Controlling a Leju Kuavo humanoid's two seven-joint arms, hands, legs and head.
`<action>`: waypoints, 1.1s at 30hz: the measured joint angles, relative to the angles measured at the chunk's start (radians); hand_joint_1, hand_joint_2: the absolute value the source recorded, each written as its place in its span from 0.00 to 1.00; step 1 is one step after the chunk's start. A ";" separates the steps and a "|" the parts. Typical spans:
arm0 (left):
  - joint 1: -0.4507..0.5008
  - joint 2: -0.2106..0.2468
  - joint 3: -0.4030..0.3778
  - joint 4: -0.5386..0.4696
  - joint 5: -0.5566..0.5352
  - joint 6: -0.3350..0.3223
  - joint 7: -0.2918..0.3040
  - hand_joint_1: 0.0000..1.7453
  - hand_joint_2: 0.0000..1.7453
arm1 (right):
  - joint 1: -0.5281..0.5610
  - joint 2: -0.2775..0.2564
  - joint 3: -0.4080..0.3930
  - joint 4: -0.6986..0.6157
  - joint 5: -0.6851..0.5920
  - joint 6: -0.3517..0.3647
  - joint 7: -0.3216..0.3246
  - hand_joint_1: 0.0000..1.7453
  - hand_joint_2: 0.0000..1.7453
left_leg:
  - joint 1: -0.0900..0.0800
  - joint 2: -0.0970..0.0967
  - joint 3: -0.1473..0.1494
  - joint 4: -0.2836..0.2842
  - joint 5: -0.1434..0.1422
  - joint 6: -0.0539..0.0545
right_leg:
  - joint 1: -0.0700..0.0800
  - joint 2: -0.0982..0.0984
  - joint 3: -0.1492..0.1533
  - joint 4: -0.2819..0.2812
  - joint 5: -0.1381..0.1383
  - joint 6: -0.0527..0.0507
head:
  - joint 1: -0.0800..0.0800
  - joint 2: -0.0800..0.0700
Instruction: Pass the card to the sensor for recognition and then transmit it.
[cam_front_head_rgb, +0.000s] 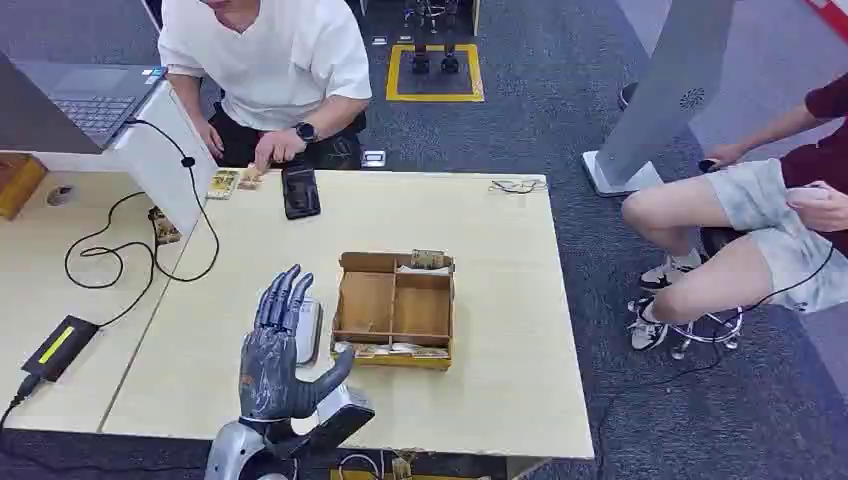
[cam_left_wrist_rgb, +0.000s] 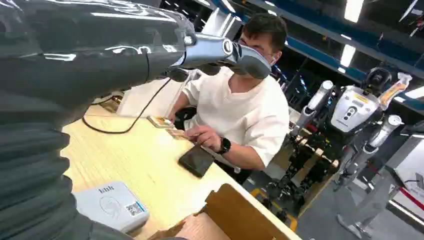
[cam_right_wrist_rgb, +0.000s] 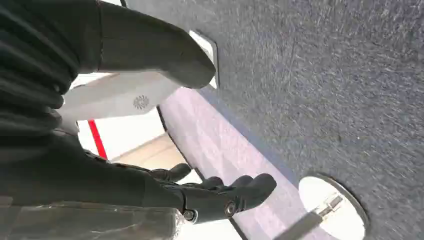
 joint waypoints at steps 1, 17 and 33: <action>0.001 0.000 0.000 -0.003 -0.002 0.000 0.000 0.00 1.00 | 0.003 -0.005 0.014 0.001 0.000 -0.002 0.007 0.00 1.00 | 0.000 0.000 0.000 0.000 0.000 0.000 | 0.000 0.000 0.000 0.000 0.000 0.000 | 0.000 0.000; 0.005 0.000 0.000 -0.011 -0.012 -0.002 0.002 0.00 1.00 | 0.017 -0.030 0.095 0.016 0.000 -0.004 0.050 0.00 1.00 | 0.000 0.000 0.000 0.000 0.000 0.000 | 0.000 0.000 0.000 0.000 0.000 0.000 | 0.000 0.000; -0.031 -0.006 -0.001 -0.006 0.003 -0.025 0.000 0.00 1.00 | -0.091 0.080 -0.326 -0.044 -0.103 0.060 -0.150 0.00 1.00 | 0.000 0.000 0.000 0.000 0.000 0.000 | 0.000 0.000 0.000 0.000 0.000 0.000 | 0.000 0.000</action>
